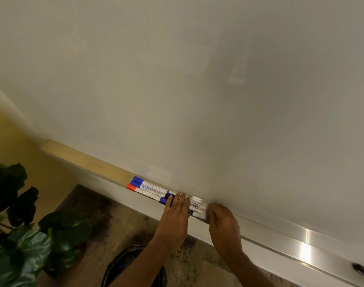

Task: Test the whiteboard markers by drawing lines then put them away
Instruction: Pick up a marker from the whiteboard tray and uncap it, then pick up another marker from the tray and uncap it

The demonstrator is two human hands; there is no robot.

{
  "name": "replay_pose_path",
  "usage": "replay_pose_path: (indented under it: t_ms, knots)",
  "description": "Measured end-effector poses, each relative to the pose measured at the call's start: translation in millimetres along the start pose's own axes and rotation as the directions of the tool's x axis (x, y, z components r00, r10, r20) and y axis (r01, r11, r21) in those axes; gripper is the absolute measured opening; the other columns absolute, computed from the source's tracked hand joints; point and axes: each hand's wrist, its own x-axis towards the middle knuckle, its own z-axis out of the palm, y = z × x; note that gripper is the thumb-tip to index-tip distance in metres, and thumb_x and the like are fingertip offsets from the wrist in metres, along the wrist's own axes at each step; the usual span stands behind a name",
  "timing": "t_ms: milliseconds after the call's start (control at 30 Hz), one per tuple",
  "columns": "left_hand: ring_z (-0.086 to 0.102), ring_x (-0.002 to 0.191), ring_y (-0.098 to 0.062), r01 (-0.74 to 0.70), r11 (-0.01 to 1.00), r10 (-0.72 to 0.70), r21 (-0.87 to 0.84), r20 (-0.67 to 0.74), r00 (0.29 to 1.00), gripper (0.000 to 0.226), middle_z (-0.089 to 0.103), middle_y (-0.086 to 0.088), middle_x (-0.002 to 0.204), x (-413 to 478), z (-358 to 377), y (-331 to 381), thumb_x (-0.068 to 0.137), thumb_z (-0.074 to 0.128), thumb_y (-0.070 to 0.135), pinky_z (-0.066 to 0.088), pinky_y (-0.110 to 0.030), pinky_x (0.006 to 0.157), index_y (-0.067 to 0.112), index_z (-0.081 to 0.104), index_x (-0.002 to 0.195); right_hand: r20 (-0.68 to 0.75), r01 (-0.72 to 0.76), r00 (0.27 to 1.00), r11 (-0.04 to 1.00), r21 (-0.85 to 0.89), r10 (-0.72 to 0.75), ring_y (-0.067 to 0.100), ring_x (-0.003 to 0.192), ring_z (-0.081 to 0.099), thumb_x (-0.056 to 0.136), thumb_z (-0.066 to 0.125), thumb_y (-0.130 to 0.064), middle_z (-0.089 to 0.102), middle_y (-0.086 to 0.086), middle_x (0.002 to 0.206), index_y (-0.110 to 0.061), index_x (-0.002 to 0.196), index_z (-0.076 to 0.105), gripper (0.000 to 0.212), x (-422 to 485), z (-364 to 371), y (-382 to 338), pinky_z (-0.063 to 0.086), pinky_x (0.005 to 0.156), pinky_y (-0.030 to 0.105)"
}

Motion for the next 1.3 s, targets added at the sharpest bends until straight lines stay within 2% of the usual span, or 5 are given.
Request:
replay_pose_path:
  t_ms: [267, 500, 633, 767, 1300]
  knots:
    - [0.058, 0.131, -0.030, -0.092, 0.993, 0.073, -0.067, -0.249, 0.966, 0.054, 0.061, -0.012, 0.142, -17.1, 7.8, 26.0, 0.102, 0.052, 0.043, 0.039, -0.046, 0.118, 0.009, 0.050, 0.144, -0.204, 0.162, 0.962, 0.982, -0.099, -0.180, 0.021, 0.096, 0.066, 0.078, 0.080, -0.001, 0.072, 0.002, 0.105, -0.015, 0.103, 0.070, 0.030, -25.6, -37.9, 10.6, 0.045, 0.087, 0.030]
    - [-0.015, 0.154, -0.023, -0.105, 0.984, 0.071, -0.146, -0.223, 0.972, 0.081, -0.023, 0.004, 0.164, -41.7, 2.3, 82.7, 0.094, -0.014, 0.068, -0.027, -0.031, 0.119, 0.020, -0.011, 0.159, -0.247, 0.120, 0.956, 0.980, -0.159, -0.158, 0.021, 0.116, 0.059, 0.093, 0.054, -0.020, 0.069, 0.001, 0.118, -0.017, 0.110, 0.071, 0.024, -58.7, -80.4, 39.3, 0.040, 0.100, 0.035]
    - [0.014, 0.157, -0.028, -0.167, 0.976, 0.123, -0.139, -0.277, 0.953, 0.074, 0.014, -0.006, 0.169, -45.2, 2.5, 123.5, 0.106, 0.008, 0.063, -0.005, -0.033, 0.122, 0.015, 0.006, 0.163, -0.258, 0.070, 0.959, 0.978, -0.197, -0.120, 0.022, 0.128, 0.051, 0.095, 0.055, -0.020, 0.063, 0.001, 0.130, -0.018, 0.119, 0.066, 0.027, -81.8, -112.1, 68.2, 0.036, 0.106, 0.041]
    - [-0.011, 0.157, -0.021, -0.246, 0.947, 0.194, -0.208, -0.240, 0.951, 0.077, -0.016, 0.005, 0.168, -52.7, 6.6, 169.1, 0.095, -0.009, 0.076, -0.017, -0.030, 0.121, 0.033, -0.024, 0.157, -0.266, 0.020, 0.960, 0.966, -0.260, -0.091, 0.024, 0.134, 0.044, 0.094, 0.055, -0.020, 0.056, 0.003, 0.139, -0.019, 0.126, 0.061, 0.033, -102.6, -147.5, 98.2, 0.029, 0.111, 0.043]
    - [0.004, 0.158, -0.023, -0.340, 0.940, 0.334, 0.030, -0.289, 0.897, 0.075, 0.013, -0.009, 0.170, -50.2, 21.2, 310.5, 0.107, 0.018, 0.063, 0.008, -0.039, 0.121, 0.013, 0.009, 0.162, -0.302, -0.290, 0.935, 0.887, -0.359, 0.184, 0.025, 0.144, 0.031, 0.102, 0.037, -0.041, 0.042, 0.005, 0.152, -0.022, 0.140, 0.049, 0.044, -152.6, -242.0, 238.2, 0.021, 0.117, 0.048]
